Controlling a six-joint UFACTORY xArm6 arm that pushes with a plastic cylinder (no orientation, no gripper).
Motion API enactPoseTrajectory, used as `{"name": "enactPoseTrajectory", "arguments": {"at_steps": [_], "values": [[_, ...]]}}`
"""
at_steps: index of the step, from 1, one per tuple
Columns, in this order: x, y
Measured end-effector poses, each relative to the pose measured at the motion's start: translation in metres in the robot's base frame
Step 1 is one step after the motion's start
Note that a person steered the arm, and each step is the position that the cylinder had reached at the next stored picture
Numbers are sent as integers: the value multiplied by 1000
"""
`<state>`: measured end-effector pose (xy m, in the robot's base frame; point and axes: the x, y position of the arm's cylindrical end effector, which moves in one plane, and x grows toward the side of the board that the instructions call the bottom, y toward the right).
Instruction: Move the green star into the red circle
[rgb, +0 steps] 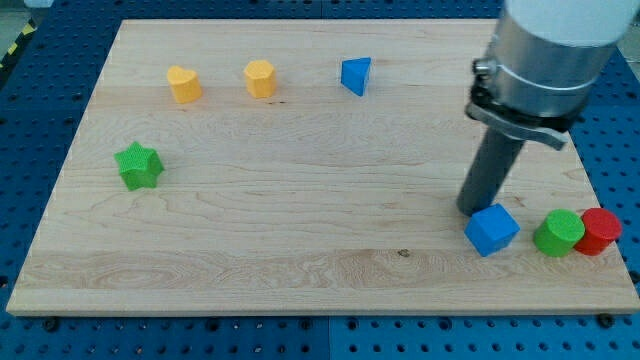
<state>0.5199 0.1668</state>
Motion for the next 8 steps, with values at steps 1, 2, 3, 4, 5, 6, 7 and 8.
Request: {"name": "enactPoseTrajectory", "arguments": {"at_steps": [1, 2, 3, 4, 5, 6, 7, 8], "values": [[0, 11], [-3, -14], [7, -92], [33, -198], [42, -328], [23, -437], [-18, -471], [-49, -436]]}}
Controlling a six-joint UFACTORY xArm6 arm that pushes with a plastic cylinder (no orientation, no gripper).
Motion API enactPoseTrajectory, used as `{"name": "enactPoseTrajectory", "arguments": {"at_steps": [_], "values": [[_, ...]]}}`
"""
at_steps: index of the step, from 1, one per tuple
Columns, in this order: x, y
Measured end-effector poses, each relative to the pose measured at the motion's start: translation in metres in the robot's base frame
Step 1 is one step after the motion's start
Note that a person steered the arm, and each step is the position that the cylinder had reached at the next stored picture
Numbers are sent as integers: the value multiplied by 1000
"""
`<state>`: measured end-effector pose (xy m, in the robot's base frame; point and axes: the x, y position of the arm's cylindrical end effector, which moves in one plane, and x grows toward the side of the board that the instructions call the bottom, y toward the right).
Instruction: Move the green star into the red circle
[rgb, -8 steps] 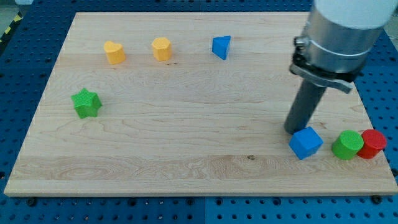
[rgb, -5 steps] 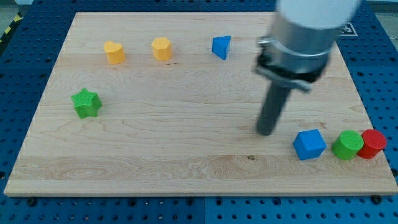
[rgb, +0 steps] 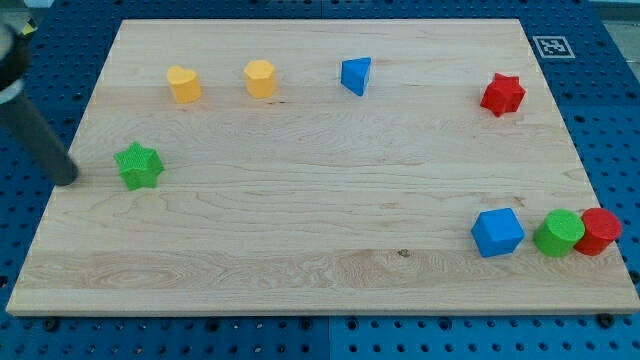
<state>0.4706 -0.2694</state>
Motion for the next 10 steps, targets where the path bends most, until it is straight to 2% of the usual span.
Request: {"name": "enactPoseTrajectory", "arguments": {"at_steps": [3, 4, 5, 6, 8, 9, 10], "values": [[-4, 299], [-6, 346], [-33, 336], [-69, 351], [-21, 467], [-45, 471], [-57, 431]]}}
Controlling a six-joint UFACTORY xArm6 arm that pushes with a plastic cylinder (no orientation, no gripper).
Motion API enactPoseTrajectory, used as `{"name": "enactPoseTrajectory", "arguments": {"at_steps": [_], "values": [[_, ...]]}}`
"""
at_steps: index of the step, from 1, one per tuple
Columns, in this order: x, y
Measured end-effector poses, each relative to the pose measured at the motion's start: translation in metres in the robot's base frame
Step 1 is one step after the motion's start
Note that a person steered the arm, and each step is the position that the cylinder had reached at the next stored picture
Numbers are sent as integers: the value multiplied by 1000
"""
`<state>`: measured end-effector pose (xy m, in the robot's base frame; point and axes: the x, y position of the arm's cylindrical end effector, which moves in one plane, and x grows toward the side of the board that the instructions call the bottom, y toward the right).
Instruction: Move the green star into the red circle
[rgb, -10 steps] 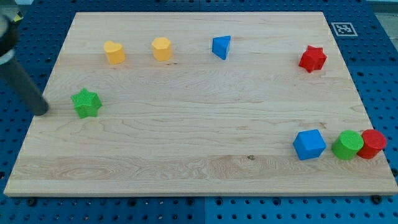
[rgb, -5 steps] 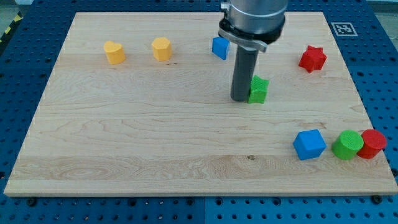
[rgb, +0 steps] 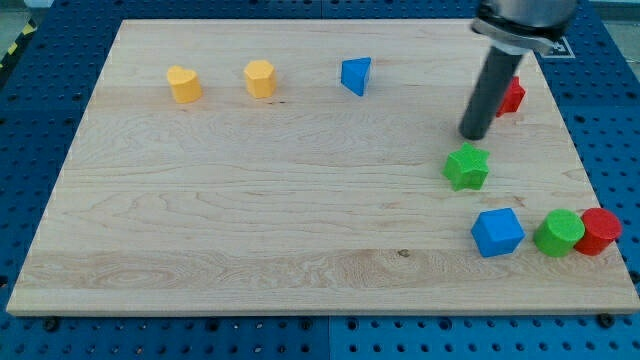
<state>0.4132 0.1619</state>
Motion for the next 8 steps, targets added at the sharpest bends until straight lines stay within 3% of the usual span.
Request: {"name": "enactPoseTrajectory", "arguments": {"at_steps": [1, 3, 6, 8], "values": [[7, -44], [58, -8], [74, -26], [76, 66]]}}
